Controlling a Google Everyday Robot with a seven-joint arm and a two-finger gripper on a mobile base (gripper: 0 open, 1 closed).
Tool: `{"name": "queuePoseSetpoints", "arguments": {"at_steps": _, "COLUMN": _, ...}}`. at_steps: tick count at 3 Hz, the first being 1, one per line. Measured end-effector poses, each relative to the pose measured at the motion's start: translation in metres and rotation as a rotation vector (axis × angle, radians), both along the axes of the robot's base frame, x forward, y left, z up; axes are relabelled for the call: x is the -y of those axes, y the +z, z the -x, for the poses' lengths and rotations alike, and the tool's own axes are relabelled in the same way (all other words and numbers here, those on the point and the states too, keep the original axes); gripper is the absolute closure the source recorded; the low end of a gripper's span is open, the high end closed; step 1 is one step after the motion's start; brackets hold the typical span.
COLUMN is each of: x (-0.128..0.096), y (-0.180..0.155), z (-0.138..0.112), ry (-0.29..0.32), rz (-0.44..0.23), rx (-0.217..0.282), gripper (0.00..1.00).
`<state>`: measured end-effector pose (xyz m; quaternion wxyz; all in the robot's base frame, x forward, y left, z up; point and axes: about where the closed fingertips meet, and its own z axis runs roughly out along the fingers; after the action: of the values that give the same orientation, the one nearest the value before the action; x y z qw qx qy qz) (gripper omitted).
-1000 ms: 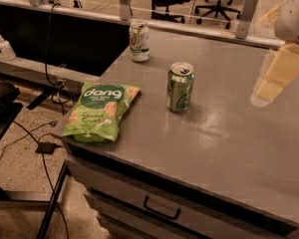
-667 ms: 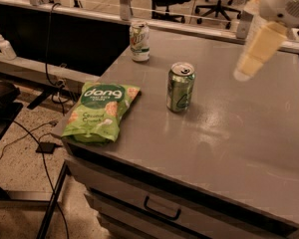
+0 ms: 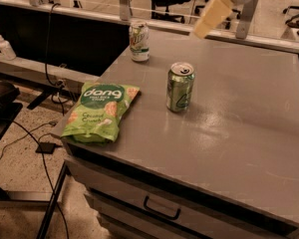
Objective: Pick 7up can
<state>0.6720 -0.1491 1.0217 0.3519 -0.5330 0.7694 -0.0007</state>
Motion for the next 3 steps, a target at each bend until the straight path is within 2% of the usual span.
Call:
{"name": "queuePoseSetpoints", "arguments": {"at_steps": 1, "x": -0.007, "y": 0.005, "z": -0.024, "ry": -0.062, "rz": -0.067, "rx": 0.046, "gripper": 0.00}}
{"name": "queuePoseSetpoints", "arguments": {"at_steps": 2, "x": -0.008, "y": 0.004, "z": -0.022, "ry": -0.053, "rz": -0.060, "rx": 0.043, "gripper": 0.00}}
{"name": "queuePoseSetpoints", "arguments": {"at_steps": 3, "x": -0.025, "y": 0.000, "z": -0.026, "ry": -0.013, "rz": -0.133, "rx": 0.061, "gripper": 0.00}}
